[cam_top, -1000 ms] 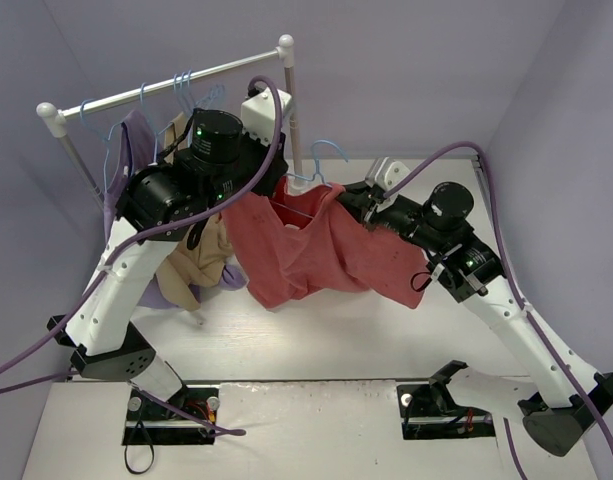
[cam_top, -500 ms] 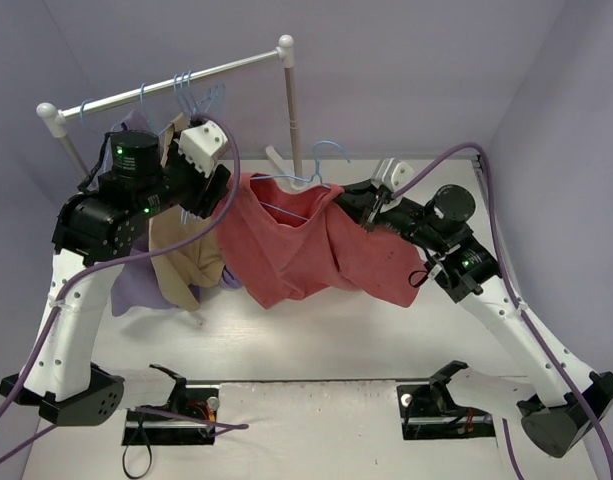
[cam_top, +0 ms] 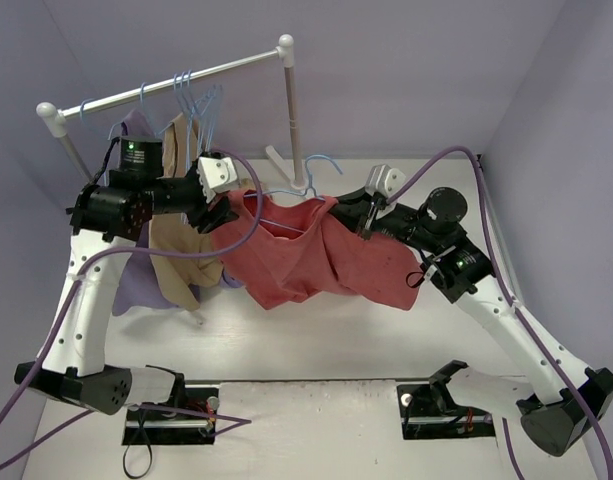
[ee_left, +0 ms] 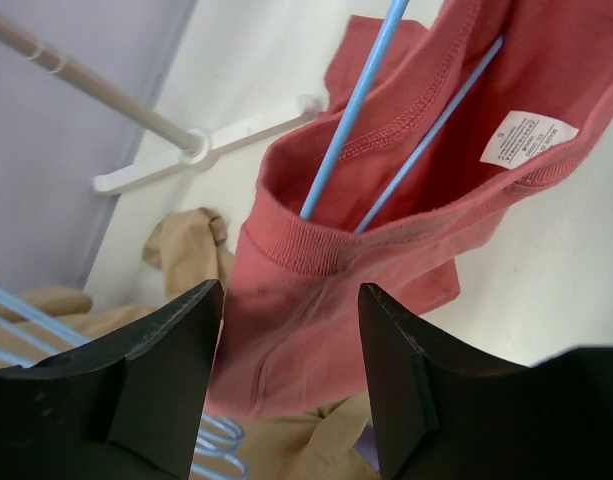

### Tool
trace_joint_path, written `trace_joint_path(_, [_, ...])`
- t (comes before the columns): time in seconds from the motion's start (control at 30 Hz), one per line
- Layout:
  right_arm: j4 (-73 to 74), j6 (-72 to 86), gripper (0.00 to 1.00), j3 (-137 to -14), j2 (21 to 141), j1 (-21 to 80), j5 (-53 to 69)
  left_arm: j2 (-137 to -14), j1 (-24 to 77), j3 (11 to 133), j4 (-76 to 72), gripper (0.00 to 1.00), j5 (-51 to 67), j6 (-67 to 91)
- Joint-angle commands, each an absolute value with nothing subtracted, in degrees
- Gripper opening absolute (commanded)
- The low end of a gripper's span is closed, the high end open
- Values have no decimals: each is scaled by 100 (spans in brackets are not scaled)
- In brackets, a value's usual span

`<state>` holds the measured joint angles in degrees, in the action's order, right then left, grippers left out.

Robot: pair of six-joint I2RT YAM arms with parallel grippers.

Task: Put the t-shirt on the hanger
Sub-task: Place the T-shirt on the hanger, then place the hanger at the clothesline.

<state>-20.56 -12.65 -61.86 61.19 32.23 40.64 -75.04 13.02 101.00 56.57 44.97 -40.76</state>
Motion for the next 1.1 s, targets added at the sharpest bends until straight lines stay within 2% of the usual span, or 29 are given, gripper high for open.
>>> trace_joint_path(0.0, [-2944,-1149,0,-6238,6068,3190,4338,-7536,1274,10101,5681,51,5150,-4816])
trace_joint_path(0.03, [-2944,-1142,0,-6231,6055,3190,4369,-7587,1274,10125,5750,49,5168,-4914])
trace_joint_path(0.07, [-2944,-1136,0,-6217,6042,3190,4389,-7641,1274,10139,5797,38,5182,-4962])
trace_joint_path(0.13, [-2936,-1125,0,-6199,6026,3190,4409,-7693,1274,10107,5818,25,5271,-4992])
trace_joint_path(0.23, [-2936,-1125,0,-6150,5989,3190,4464,-7679,1283,9951,5813,18,5461,-5019])
trace_joint_path(0.33, [-2895,-1106,0,-6075,5957,3169,4577,-7513,1285,9707,5816,5,5939,-5082])
trace_joint_path(0.4, [-2853,-1086,0,-6022,5938,3145,4653,-7395,1308,9503,5816,1,6123,-5083])
trace_joint_path(0.53, [-2734,-994,0,-5888,5871,3058,4887,-7049,1538,9158,5810,0,6354,-4931])
trace_joint_path(0.77, [-2551,-861,0,-5638,5750,2927,5113,-6686,2273,8743,5827,0,6110,-4609])
trace_joint_path(1.07, [-2224,-835,0,-5422,5554,2918,5229,-6874,2619,8958,5844,0,6117,-3841])
